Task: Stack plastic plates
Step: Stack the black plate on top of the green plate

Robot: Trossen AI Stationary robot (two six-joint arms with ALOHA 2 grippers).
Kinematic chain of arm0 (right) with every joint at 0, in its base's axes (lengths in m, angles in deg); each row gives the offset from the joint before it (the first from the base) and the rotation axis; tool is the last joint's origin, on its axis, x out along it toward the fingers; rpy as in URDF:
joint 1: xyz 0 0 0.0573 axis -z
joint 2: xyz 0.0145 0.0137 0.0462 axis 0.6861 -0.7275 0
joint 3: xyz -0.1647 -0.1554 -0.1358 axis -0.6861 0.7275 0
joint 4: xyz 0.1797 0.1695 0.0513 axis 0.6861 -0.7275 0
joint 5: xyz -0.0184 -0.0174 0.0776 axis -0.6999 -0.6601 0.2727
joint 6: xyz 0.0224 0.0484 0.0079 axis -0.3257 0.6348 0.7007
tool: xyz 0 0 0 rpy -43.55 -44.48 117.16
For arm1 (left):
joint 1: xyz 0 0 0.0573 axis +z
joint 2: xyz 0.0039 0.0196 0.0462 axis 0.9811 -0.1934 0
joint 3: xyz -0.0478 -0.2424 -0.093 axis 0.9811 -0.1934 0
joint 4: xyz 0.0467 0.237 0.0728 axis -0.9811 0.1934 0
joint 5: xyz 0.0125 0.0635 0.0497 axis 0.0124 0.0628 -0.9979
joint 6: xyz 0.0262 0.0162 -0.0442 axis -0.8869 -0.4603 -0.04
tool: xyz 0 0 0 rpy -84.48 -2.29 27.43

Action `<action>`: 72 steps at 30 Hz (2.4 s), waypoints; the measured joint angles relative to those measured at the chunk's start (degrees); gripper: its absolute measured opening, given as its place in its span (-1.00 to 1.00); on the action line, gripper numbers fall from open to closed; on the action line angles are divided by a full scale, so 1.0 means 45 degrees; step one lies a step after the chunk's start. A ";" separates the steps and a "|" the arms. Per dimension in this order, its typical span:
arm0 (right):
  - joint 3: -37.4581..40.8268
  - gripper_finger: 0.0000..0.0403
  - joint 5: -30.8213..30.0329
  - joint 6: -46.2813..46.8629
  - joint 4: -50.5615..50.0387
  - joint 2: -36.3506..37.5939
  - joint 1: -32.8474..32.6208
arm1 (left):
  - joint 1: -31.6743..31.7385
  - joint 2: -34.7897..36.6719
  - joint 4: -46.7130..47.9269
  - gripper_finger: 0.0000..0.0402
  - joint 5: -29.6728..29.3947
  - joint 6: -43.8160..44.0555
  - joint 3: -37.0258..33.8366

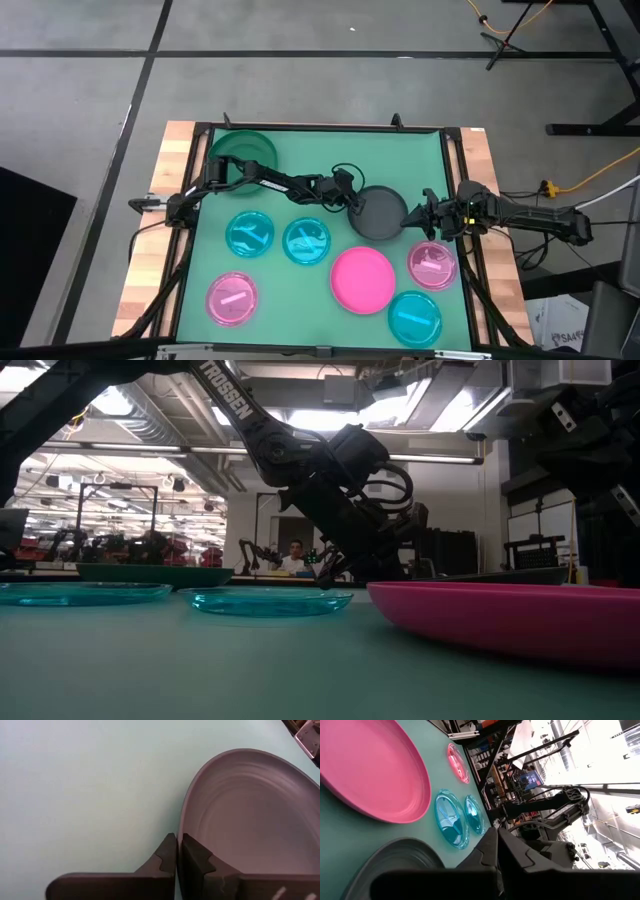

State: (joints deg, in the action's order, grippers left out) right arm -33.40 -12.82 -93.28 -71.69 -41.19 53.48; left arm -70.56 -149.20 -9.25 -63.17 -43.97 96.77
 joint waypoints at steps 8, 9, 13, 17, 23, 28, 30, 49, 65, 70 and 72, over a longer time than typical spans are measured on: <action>0.0000 -0.98 -0.0005 0.0000 0.0000 0.0000 -0.0005 | 0.0091 0.0397 0.0280 -0.99 -0.0053 -0.0439 -0.0029; -0.0002 -0.98 -0.0005 0.0000 -0.0005 0.0000 -0.0005 | 0.0109 0.0510 0.0271 -0.99 -0.0116 -0.0632 -0.0029; -0.0003 -0.98 -0.0001 -0.0005 -0.0010 0.0000 -0.0005 | 0.0270 0.1079 0.0397 -0.99 -0.0148 -0.0821 -0.0029; -0.0005 -0.98 -0.0005 -0.0005 -0.0010 0.0000 -0.0005 | 0.0523 0.1691 0.0749 -0.99 -0.0129 -0.1160 -0.0029; -0.0005 -0.98 -0.0005 -0.0003 -0.0010 0.0000 -0.0003 | 0.0973 0.3181 0.2410 -0.99 0.0083 -0.1813 -0.0019; -0.0005 -0.98 -0.0021 -0.0005 -0.0011 -0.0003 -0.0005 | 0.1444 0.4673 0.4206 -0.99 0.0119 -0.2364 -0.0015; -0.0005 -0.98 0.0000 -0.0005 -0.0010 -0.0005 -0.0005 | 0.1637 0.5376 0.4922 -0.99 0.0118 -0.2515 -0.0015; -0.0005 -0.98 -0.0010 -0.0005 -0.0010 -0.0005 -0.0005 | 0.3861 1.1068 1.1382 -0.99 -0.0310 -0.3130 -0.0005; -0.0005 -0.98 -0.0005 -0.0005 -0.0010 -0.0005 -0.0005 | 0.6292 1.2522 1.6810 -0.99 -0.2277 -0.3007 -0.0483; -0.0005 -0.98 -0.0010 -0.0005 -0.0012 -0.0004 -0.0005 | 0.7222 1.2517 1.6700 -0.99 -0.2275 -0.3088 -0.1834; -0.0005 -0.98 -0.0005 -0.0005 -0.0010 -0.0003 -0.0005 | 0.7581 1.2516 1.6536 -0.99 -0.2277 -0.3102 -0.2480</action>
State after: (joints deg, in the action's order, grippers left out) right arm -33.43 -12.84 -93.30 -71.73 -41.20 53.46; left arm -36.44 -92.87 65.17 -73.42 -57.93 85.61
